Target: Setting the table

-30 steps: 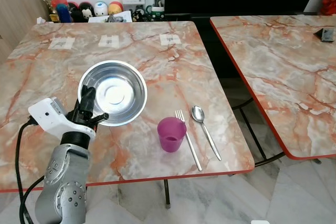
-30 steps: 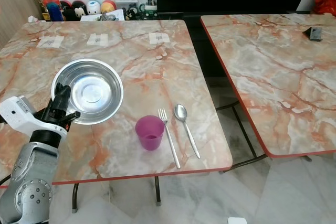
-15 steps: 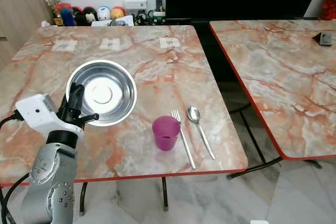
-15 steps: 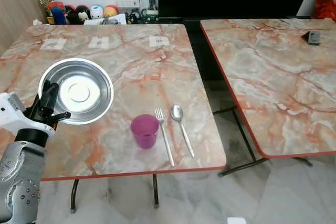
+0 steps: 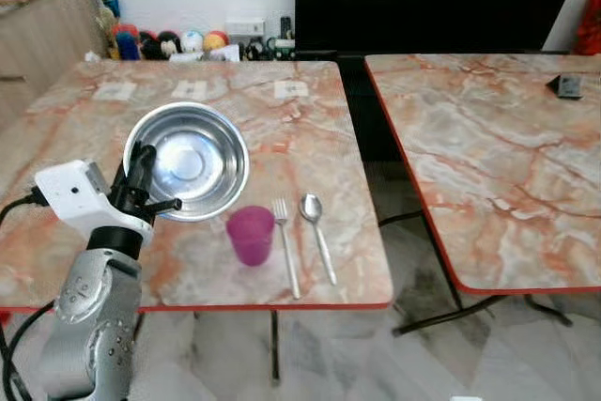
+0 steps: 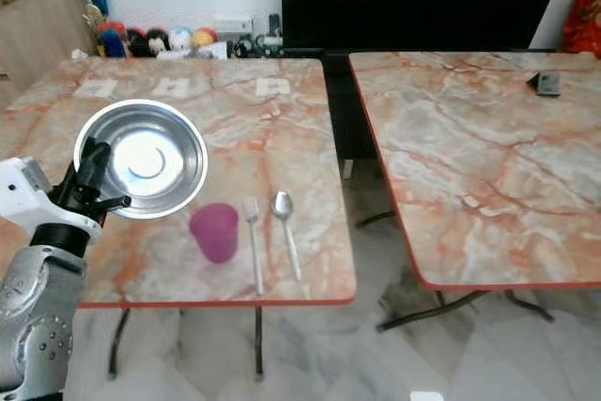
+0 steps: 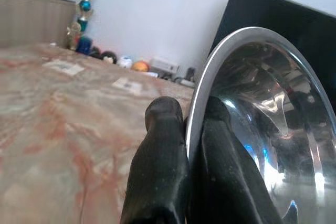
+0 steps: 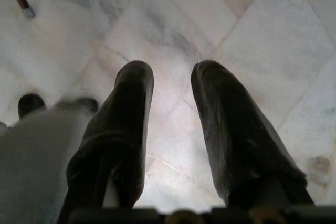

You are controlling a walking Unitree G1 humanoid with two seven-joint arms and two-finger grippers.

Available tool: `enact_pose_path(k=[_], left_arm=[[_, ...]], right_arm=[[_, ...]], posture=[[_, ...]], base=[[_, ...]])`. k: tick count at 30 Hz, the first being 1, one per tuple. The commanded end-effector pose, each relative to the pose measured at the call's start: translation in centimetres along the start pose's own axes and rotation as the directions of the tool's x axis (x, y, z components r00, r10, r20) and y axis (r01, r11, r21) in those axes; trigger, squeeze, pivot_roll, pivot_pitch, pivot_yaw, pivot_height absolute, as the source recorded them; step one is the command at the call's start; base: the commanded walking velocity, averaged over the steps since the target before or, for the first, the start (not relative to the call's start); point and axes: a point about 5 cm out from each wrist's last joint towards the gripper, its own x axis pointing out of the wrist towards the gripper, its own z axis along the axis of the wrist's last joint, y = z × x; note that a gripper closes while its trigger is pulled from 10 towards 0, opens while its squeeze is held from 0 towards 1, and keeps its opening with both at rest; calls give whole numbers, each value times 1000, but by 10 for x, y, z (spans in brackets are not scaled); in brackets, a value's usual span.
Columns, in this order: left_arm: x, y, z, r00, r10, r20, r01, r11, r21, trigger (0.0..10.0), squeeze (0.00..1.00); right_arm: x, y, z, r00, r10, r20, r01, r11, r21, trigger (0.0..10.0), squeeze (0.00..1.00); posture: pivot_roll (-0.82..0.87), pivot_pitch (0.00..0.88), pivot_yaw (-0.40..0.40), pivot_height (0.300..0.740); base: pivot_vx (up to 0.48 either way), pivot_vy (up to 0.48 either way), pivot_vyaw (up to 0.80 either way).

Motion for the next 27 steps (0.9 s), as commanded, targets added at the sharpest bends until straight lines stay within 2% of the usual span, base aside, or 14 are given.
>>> enact_pose_path(k=[1,27], left_arm=[[3,-6,6,999,-25,29,25,1000,-4,10000,0],[6,-12,13,998,-41,43,40,999,25,10000,0]], right_arm=[[-1,-3,-3,1000,-7,-10,7,1000,-2,10000,0],[-1,-2,-2,1000,-11,-8,11,1000,6,10000,0]], posture=[[82,91,-28,740],[82,116,-23,740]], base=[[0,-428,0],[0,-425,0]])
